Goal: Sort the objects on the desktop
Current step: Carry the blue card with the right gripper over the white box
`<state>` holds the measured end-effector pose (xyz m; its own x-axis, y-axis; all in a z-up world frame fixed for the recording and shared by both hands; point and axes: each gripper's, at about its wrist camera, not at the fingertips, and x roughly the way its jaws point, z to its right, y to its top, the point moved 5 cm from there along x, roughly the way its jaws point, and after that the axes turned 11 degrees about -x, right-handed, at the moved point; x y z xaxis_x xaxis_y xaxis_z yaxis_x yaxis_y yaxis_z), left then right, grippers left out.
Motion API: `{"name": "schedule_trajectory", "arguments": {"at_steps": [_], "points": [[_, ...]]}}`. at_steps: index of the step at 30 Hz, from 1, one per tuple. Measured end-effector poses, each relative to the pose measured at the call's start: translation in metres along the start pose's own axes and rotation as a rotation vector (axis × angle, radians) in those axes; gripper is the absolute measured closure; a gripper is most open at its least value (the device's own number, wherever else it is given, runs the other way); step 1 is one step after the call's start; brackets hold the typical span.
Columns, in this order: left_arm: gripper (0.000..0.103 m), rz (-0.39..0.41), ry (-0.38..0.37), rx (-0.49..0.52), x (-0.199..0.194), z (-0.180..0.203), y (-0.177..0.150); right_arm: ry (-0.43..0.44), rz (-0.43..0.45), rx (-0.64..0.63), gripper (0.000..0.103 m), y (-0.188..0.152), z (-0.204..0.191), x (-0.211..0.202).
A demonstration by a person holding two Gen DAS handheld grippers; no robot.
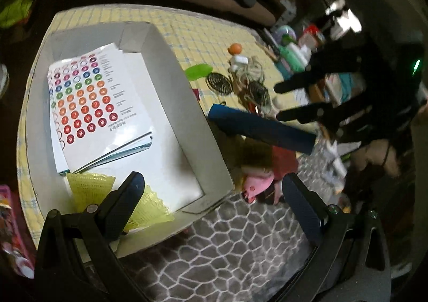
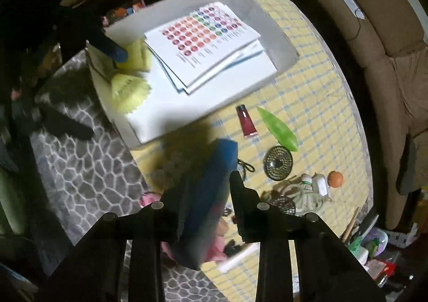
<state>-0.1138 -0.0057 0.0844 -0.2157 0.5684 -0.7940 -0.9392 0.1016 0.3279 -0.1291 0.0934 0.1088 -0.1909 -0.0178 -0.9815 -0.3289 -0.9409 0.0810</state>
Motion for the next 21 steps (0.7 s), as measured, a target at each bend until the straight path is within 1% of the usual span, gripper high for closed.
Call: {"name": "schedule_trajectory", "arguments": {"at_steps": [4, 5, 6, 7, 9, 11, 13, 14, 16, 17, 19, 21], "points": [[0.000, -0.036, 0.048, 0.112, 0.012, 0.024, -0.013, -0.003, -0.011, 0.054, 0.074, -0.013, -0.005, 0.012], [0.000, -0.047, 0.052, 0.126, 0.015, 0.029, -0.016, -0.005, -0.008, 0.086, 0.071, -0.019, -0.005, 0.017], [0.000, -0.057, 0.056, 0.127, 0.017, 0.031, -0.019, 0.007, -0.004, 0.117, 0.061, -0.024, -0.004, 0.020], [0.000, -0.070, 0.061, 0.120, 0.020, 0.031, -0.022, 0.037, 0.009, 0.187, 0.045, -0.032, -0.003, 0.027], [0.001, -0.096, 0.066, 0.093, 0.026, 0.029, -0.028, 0.072, 0.030, 0.275, 0.034, -0.043, -0.005, 0.042], [0.001, -0.104, 0.080, 0.067, 0.030, 0.024, -0.034, 0.101, 0.032, 0.354, 0.034, -0.051, -0.008, 0.061], [0.001, -0.110, 0.094, 0.040, 0.031, 0.017, -0.038, 0.117, 0.033, 0.395, 0.034, -0.054, -0.016, 0.078], [0.001, -0.114, 0.100, 0.024, 0.031, 0.012, -0.040, 0.113, 0.029, 0.394, 0.034, -0.054, -0.021, 0.084], [0.001, -0.113, 0.110, 0.005, 0.029, 0.004, -0.042, 0.110, 0.026, 0.403, 0.031, -0.053, -0.028, 0.093], [0.001, -0.110, 0.113, -0.004, 0.029, -0.001, -0.042, 0.116, 0.033, 0.416, 0.027, -0.052, -0.029, 0.095], [0.001, -0.108, 0.116, -0.023, 0.028, -0.009, -0.043, 0.119, 0.043, 0.440, 0.025, -0.048, -0.033, 0.098], [0.001, -0.109, 0.117, -0.043, 0.028, -0.017, -0.043, 0.107, 0.044, 0.427, 0.022, -0.045, -0.036, 0.099]]}}
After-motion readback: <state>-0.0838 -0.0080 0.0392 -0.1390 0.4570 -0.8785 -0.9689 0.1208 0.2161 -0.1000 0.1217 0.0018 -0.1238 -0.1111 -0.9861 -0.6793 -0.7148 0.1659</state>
